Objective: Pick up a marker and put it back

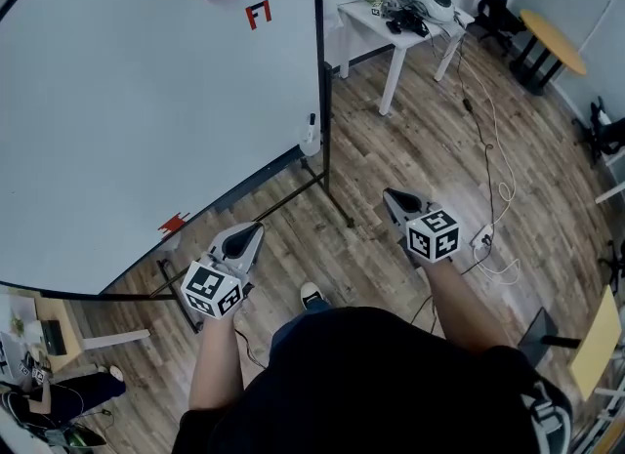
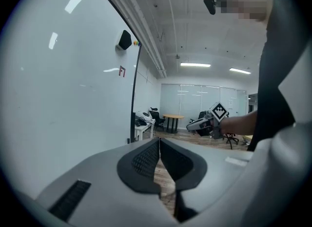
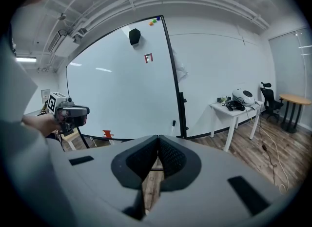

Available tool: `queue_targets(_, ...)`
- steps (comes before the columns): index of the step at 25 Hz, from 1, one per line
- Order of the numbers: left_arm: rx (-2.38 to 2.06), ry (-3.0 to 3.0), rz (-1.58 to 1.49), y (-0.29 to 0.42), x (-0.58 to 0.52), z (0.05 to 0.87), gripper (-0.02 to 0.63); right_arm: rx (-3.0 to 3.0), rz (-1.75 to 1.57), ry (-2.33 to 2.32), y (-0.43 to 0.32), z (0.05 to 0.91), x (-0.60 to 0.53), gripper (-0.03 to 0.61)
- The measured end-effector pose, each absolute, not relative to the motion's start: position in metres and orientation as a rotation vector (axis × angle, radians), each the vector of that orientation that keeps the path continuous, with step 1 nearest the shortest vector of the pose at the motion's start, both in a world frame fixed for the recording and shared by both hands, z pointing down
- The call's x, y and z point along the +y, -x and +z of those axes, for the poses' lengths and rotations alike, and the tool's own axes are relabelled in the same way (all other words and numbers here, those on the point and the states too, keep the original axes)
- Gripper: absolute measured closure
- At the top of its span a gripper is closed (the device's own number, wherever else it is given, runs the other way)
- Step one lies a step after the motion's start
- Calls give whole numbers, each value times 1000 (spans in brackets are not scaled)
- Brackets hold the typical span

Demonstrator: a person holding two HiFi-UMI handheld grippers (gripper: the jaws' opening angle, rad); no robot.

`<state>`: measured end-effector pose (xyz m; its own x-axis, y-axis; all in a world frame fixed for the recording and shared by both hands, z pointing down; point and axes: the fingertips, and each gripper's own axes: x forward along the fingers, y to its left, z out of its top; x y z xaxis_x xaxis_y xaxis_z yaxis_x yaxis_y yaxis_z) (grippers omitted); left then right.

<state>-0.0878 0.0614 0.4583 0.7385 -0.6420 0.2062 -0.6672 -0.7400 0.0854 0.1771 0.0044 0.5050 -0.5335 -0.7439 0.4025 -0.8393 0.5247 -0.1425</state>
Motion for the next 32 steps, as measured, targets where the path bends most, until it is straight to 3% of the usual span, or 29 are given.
queue_targets(17,-951,-2825,229,136,-47,462,600,-2427,472,-1353,-114,504,-95,581)
queue_targets(32,-907,-2890,225,166,-76,452,600,-2440,433,-1392,-77,490,-122,581)
